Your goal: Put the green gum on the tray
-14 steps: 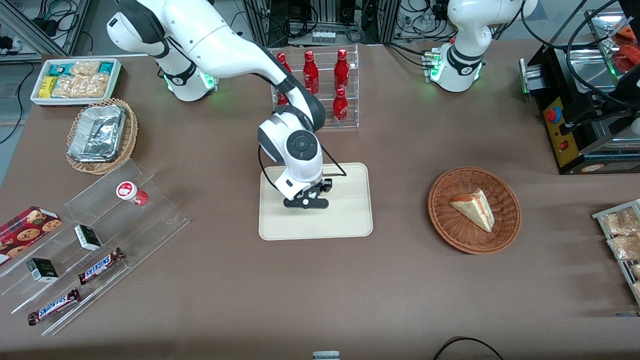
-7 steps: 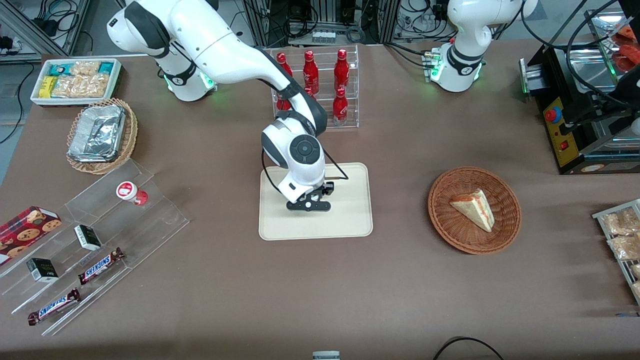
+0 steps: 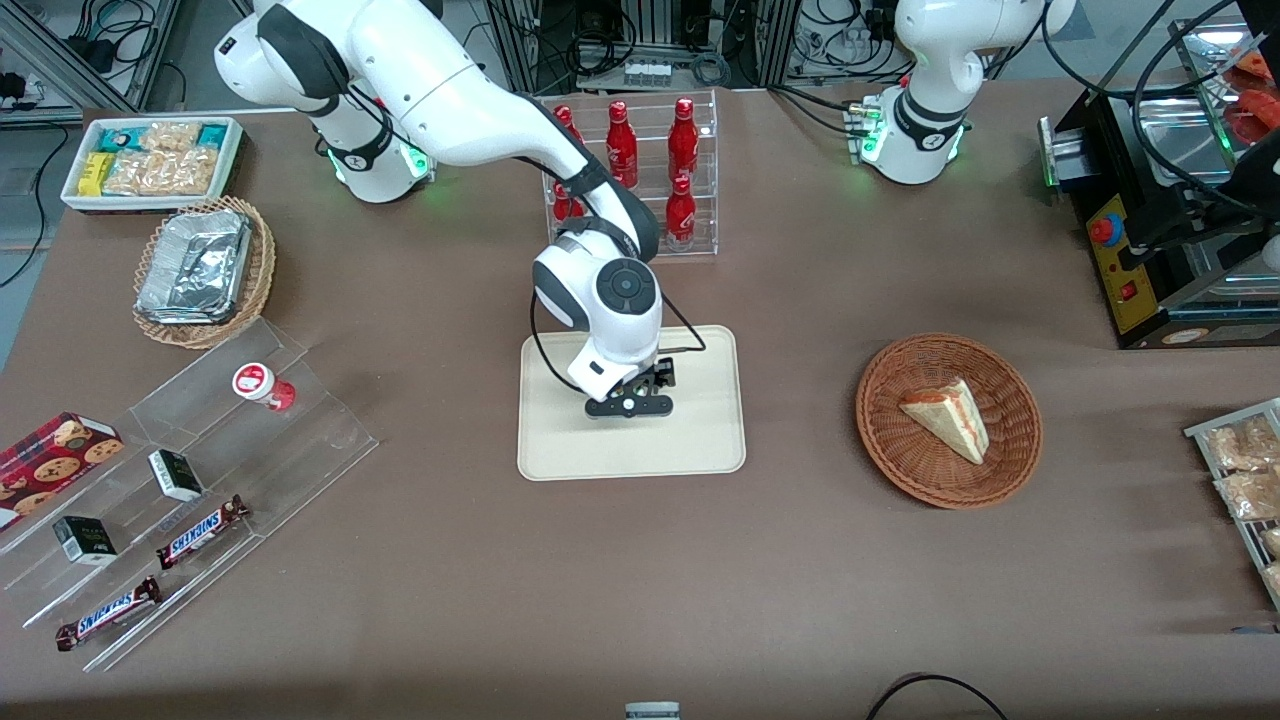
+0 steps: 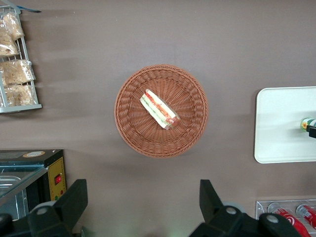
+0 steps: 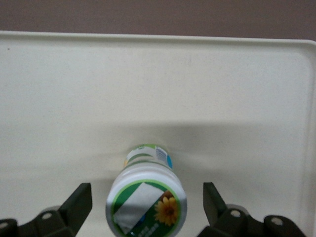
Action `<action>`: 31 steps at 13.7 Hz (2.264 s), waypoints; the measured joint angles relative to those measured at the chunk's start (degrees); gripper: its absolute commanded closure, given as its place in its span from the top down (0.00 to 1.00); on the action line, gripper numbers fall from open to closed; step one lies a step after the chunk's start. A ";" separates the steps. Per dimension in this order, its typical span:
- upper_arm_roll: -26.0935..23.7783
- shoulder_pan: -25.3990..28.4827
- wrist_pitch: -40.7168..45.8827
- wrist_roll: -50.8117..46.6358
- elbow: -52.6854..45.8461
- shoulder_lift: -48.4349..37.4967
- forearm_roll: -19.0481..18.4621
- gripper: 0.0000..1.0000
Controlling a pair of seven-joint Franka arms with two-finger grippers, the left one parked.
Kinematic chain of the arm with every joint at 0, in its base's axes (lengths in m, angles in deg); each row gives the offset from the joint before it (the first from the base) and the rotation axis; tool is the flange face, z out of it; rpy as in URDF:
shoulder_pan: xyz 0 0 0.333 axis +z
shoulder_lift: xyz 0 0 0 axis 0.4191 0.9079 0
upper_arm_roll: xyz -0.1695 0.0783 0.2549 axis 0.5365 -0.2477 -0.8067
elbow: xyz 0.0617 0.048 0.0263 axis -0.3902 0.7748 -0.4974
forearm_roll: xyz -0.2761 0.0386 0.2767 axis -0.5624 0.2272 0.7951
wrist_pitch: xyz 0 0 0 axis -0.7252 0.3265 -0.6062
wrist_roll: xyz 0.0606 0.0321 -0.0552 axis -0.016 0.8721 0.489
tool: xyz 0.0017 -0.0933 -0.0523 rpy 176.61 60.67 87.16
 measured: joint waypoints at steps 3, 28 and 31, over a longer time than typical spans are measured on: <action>0.13 0.04 0.00 0.03 -0.13 0.00 -0.02 1.00; 1.18 -12.38 34.45 23.97 -2.11 -20.63 0.28 1.00; 1.21 -17.82 35.21 32.17 -2.09 -21.43 0.30 1.00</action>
